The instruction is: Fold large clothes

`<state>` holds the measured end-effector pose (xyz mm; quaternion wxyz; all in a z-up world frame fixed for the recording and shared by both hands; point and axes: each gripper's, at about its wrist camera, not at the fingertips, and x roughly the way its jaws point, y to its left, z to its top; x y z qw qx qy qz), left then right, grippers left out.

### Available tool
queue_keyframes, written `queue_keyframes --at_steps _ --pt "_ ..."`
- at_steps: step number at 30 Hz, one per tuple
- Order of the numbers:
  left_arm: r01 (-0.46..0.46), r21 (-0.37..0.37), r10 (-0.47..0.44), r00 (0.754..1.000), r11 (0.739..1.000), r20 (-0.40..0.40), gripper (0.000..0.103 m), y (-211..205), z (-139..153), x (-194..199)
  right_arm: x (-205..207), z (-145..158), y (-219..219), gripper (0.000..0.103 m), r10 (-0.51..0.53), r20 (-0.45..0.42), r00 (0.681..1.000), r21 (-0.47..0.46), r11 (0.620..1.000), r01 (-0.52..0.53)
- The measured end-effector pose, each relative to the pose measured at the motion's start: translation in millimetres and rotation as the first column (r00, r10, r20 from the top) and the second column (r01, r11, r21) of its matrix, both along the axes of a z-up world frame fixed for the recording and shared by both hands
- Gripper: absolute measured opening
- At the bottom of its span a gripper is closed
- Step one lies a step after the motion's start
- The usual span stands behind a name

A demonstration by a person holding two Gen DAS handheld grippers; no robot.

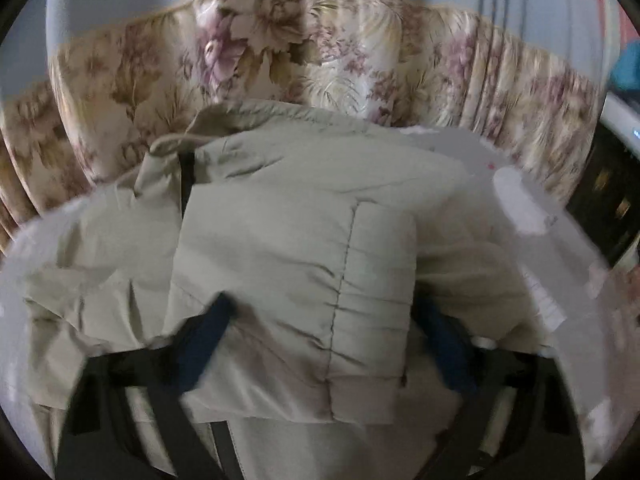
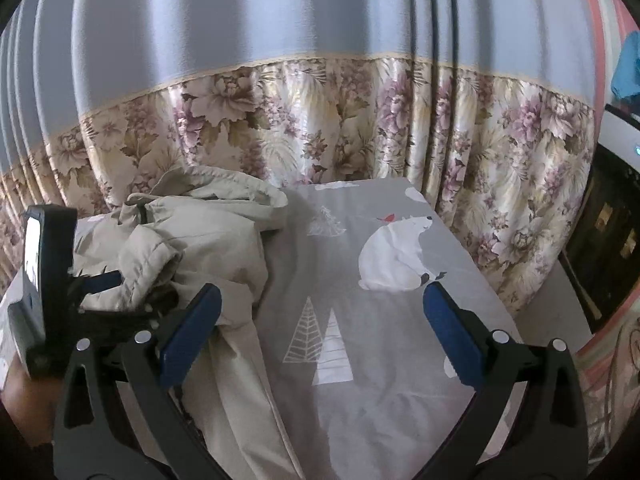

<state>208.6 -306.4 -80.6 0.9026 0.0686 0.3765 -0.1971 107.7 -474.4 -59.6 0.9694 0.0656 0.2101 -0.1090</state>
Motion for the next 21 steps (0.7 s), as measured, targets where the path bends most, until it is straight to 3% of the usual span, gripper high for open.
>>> queue_keyframes --at_steps 3,6,7,11,14,15,16,17,19,21 --pt "0.03 -0.044 -0.029 0.999 0.999 0.014 0.06 17.6 18.4 -4.1 6.2 -2.7 5.6 0.1 0.029 -0.017 0.999 -0.005 1.0 -0.029" --pt "0.039 -0.097 -0.038 0.999 0.994 0.014 0.056 42.6 36.6 -3.2 19.5 -5.8 17.5 0.1 0.08 -0.035 0.996 0.002 0.997 -0.08" --pt "0.029 -0.103 -0.028 1.0 0.994 0.014 0.056 48.1 39.3 -1.3 24.3 -7.2 21.9 0.1 0.11 -0.041 0.993 0.008 0.994 -0.11" --pt "-0.01 -0.084 0.011 1.0 0.996 0.005 0.036 75.3 41.4 10.2 51.5 -18.4 45.1 0.1 0.191 -0.097 0.977 0.048 0.981 -0.187" --pt "-0.081 -0.114 0.079 0.997 0.99 -0.017 0.028 120.8 42.3 17.2 76.8 -29.6 60.8 0.098 0.193 -0.142 0.971 0.057 0.981 -0.186" --pt "-0.098 -0.117 0.097 0.995 0.988 -0.017 0.027 132.9 42.3 17.5 86.4 -35.4 64.4 0.072 0.19 -0.167 0.968 0.054 0.982 -0.183" --pt "-0.115 -0.117 0.114 0.993 0.986 -0.016 0.027 145.2 43.1 19.2 98.0 -42.6 66.8 0.025 0.205 -0.204 0.957 0.07 0.978 -0.195" --pt "-0.129 -0.116 0.128 0.992 0.985 -0.016 0.023 155.8 42.9 20.8 108.2 -50.2 69.5 0.013 0.218 -0.252 0.943 0.082 0.976 -0.203" --pt "-0.164 -0.116 0.163 0.986 0.98 -0.019 0.012 182.0 41.8 23.2 114.7 -54.4 74.0 0.01 0.197 -0.274 0.941 0.047 0.98 -0.191" --pt "-0.196 -0.16 0.196 0.98 0.967 -0.019 0.004 211.2 47.5 22.5 104.8 -41.6 70.5 0.009 0.194 -0.234 0.953 0.058 0.981 -0.185"
